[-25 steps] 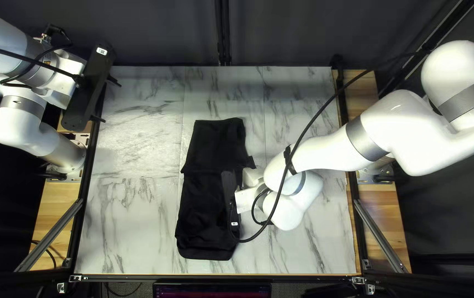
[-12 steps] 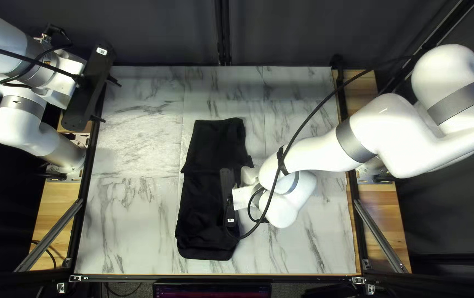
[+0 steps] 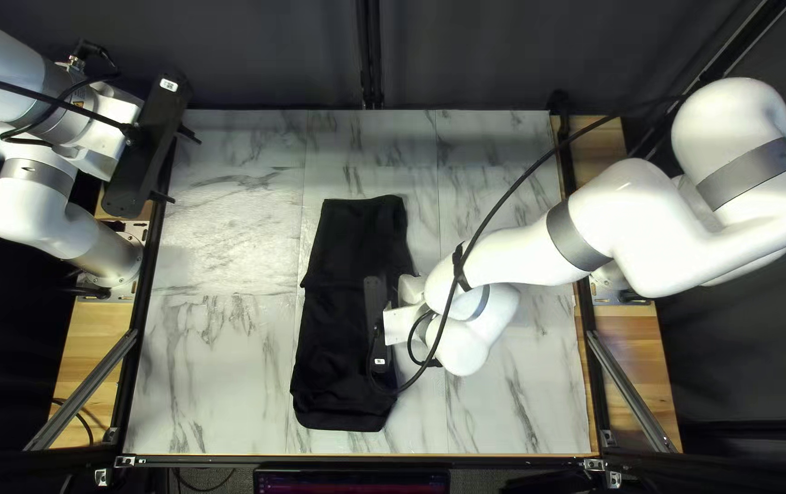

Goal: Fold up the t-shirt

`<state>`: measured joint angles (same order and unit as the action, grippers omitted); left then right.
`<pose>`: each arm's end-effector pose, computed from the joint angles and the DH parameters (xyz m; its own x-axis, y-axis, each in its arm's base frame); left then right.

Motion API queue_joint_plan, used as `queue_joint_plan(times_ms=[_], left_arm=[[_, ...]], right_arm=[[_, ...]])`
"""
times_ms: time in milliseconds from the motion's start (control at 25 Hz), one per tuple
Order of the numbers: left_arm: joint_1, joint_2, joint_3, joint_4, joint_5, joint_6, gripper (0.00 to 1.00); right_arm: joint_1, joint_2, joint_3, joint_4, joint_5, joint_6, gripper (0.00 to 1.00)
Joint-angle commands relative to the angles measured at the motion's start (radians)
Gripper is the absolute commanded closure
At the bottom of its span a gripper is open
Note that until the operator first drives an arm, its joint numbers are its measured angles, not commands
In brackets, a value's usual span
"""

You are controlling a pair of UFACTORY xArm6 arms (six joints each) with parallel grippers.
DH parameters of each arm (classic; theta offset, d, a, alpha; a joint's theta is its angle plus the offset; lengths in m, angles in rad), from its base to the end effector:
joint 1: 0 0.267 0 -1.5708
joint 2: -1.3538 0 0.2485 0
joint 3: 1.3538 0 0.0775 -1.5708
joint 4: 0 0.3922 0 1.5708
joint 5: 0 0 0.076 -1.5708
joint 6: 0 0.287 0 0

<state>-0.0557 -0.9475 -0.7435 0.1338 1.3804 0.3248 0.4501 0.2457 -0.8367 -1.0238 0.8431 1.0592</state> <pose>0.3755 0.0148 0.3284 0.8873 -0.3902 0.2458 -0.3401 -0.9137 -0.2225 0.4760 0.0747 -0.0462 0.9432 0.2609 0.2058 0.0867 -0.7911 0.6056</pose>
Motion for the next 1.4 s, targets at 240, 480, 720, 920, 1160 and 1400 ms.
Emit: queue_joint_plan(times_ms=[240, 480, 720, 920, 1160, 1400], left_arm=[[0.000, 0.000, 0.000, 0.000, 0.000, 0.000, 0.00], [0.000, 0.000, 0.000, 0.000, 0.000, 0.000, 0.00], [0.000, 0.000, 0.000, 0.000, 0.000, 0.000, 0.00], [0.000, 0.000, 0.000, 0.000, 0.000, 0.000, 0.00], [0.000, 0.000, 0.000, 0.000, 0.000, 0.000, 0.00], [0.000, 0.000, 0.000, 0.000, 0.000, 0.000, 0.00]], right_arm=[[0.000, -0.030, -0.003, -0.008, 0.021, -0.010, 1.00], [-0.031, -0.063, -0.001, -0.058, 0.012, 0.011, 1.00], [-0.049, -0.095, -0.021, -0.094, 0.021, 0.024, 1.00], [-0.033, -0.095, -0.079, -0.100, 0.064, 0.016, 1.00], [-0.007, -0.049, -0.150, -0.133, 0.107, 0.058, 1.00], [-0.036, 0.065, -0.165, -0.211, 0.027, 0.200, 1.00]])
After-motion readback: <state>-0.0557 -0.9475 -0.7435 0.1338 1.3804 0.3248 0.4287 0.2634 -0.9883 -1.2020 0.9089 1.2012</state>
